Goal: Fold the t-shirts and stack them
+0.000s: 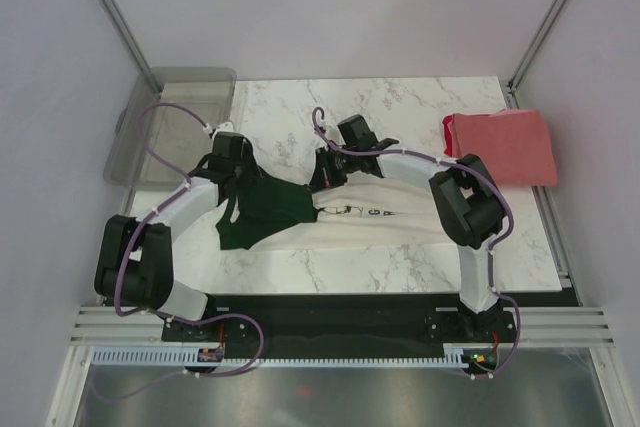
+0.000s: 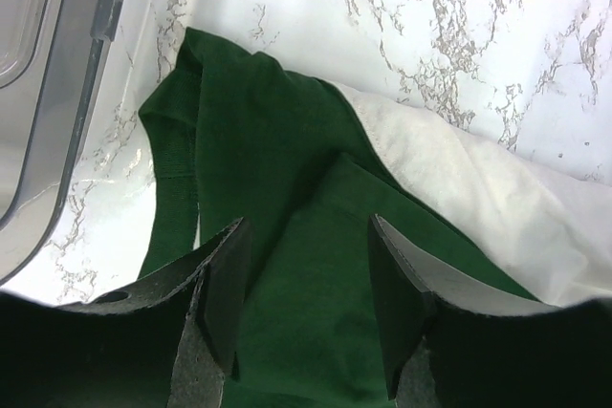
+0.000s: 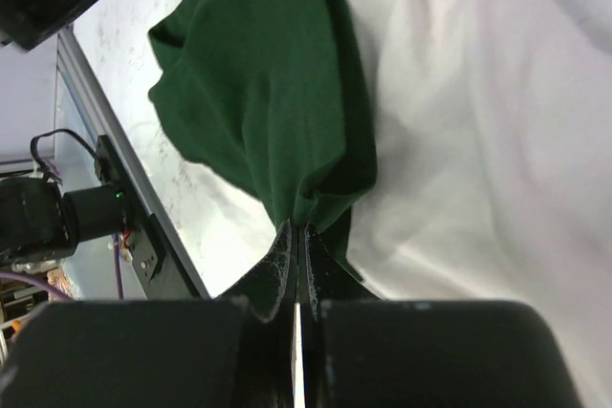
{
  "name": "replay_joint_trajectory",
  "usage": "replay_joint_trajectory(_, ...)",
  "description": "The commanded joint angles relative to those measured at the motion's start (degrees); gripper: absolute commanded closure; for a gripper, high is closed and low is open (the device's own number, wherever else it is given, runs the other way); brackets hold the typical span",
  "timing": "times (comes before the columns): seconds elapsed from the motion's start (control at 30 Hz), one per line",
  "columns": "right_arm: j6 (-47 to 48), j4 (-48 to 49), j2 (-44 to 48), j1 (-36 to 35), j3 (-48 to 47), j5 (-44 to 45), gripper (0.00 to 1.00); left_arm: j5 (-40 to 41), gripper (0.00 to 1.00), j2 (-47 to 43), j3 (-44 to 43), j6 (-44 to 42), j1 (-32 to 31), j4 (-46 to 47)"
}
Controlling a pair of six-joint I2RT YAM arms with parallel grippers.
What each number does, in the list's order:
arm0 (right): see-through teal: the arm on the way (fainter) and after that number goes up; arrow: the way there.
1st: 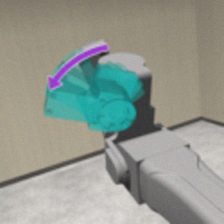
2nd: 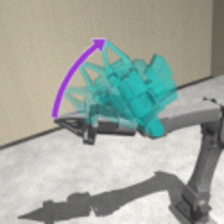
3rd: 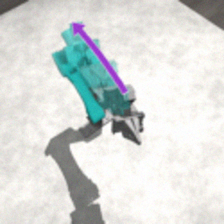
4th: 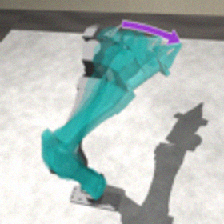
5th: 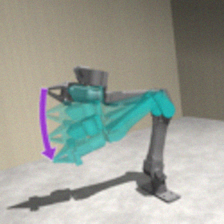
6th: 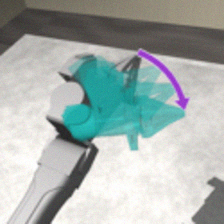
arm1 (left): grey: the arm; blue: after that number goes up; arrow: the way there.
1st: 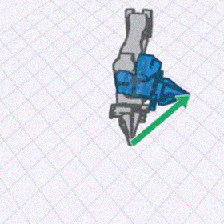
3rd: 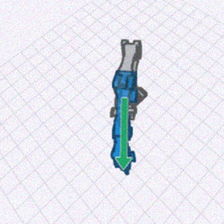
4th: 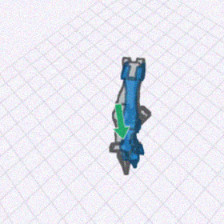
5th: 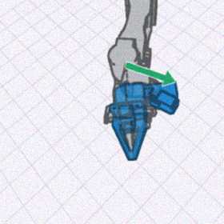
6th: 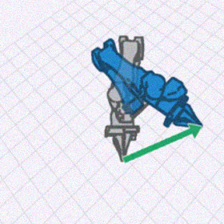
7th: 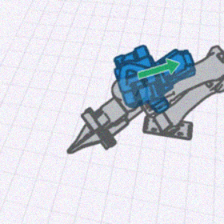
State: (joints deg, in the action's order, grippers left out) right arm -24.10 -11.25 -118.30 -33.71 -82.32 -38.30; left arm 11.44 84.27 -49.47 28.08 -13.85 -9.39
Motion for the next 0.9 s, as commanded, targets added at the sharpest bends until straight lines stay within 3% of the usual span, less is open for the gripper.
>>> replay_joint_trajectory(0.0,2.2,1.0,5.3,-0.8,3.0,-2.4,1.0,0.3,0.41,-1.0,-0.5,-2.4,0.1,0.5)
replay_joint_trajectory(0.37,1.1,3.5,6.2,-1.7,7.0,-1.1,1.0,-2.2,0.48,3.9,-4.2,-4.4,0.2,0.7)
replay_joint_trajectory(0.67,1.1,3.5,6.4,-1.7,7.8,-0.5,1.0,-9.9,0.38,7.7,-5.5,-6.4,0.2,3.8)
replay_joint_trajectory(0.87,1.0,3.5,6.9,-1.7,8.1,-0.1,1.0,-11.2,0.46,11.6,-6.4,-6.3,0.1,3.5)
